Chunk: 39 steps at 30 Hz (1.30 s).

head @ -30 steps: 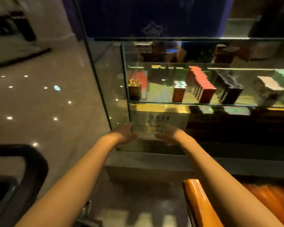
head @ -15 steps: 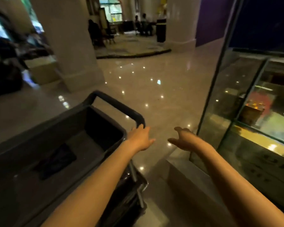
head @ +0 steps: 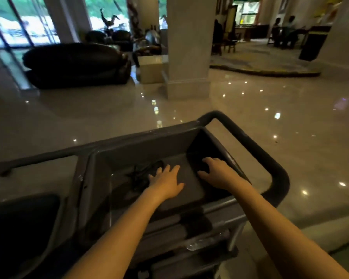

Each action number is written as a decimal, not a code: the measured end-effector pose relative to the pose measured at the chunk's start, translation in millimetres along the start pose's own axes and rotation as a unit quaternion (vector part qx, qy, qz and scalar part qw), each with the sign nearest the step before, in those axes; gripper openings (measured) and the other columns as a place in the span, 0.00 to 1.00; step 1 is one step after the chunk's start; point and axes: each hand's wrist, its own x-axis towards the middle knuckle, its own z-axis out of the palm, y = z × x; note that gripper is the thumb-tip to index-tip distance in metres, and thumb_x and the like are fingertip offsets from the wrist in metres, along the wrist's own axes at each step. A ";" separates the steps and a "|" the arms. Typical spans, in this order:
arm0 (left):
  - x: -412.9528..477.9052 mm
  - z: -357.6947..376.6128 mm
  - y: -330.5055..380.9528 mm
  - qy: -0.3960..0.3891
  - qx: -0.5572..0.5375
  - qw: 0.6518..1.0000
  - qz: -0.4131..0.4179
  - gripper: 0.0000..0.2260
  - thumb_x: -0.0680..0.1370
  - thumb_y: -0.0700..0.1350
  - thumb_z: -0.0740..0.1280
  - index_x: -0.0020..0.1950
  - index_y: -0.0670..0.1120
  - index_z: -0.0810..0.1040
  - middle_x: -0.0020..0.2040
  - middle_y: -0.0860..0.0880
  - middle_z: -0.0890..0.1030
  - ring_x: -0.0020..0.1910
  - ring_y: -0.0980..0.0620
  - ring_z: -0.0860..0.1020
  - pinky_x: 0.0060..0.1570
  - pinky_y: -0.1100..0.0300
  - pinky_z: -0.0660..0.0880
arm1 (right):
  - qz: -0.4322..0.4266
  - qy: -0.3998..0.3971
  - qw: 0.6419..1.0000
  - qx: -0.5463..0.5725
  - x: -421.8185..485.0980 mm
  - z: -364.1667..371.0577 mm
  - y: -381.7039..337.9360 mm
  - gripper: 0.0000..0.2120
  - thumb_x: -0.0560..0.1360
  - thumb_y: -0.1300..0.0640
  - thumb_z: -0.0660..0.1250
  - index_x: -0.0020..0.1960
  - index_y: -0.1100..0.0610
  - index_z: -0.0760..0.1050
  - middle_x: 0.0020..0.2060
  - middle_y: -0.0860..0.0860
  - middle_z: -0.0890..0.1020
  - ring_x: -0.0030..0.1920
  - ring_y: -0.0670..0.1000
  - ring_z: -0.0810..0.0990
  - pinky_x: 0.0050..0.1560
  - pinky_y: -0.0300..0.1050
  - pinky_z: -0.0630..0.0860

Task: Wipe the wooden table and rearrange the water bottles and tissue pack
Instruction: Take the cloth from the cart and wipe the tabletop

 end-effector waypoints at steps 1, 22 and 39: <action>3.3 -1.0 -15.7 -0.003 -0.007 1.000 -0.018 0.31 0.78 0.57 0.59 0.76 0.54 0.48 0.78 0.47 0.49 0.76 0.41 0.48 0.71 0.35 0.50 | -0.013 -0.011 1.000 -0.002 12.6 10.0 -12.5 0.28 0.76 0.47 0.63 0.73 0.56 0.61 0.69 0.57 0.69 0.67 0.58 0.70 0.65 0.53 0.71; 124.4 44.5 -170.7 -0.041 -0.050 0.990 -0.125 0.32 0.78 0.60 0.56 0.76 0.57 0.43 0.79 0.50 0.44 0.77 0.47 0.42 0.72 0.38 0.44 | -0.071 -0.198 0.970 -0.118 183.1 143.5 -82.6 0.37 0.76 0.40 0.60 0.77 0.52 0.48 0.78 0.54 0.50 0.76 0.59 0.51 0.73 0.59 0.56; 166.0 78.5 -194.4 -0.027 -0.017 0.996 -0.079 0.32 0.77 0.52 0.63 0.76 0.56 0.50 0.79 0.47 0.45 0.77 0.48 0.45 0.75 0.46 0.44 | -0.134 -0.145 0.973 -0.124 224.9 193.4 -75.5 0.33 0.75 0.50 0.66 0.76 0.49 0.56 0.78 0.53 0.47 0.77 0.58 0.50 0.72 0.52 0.62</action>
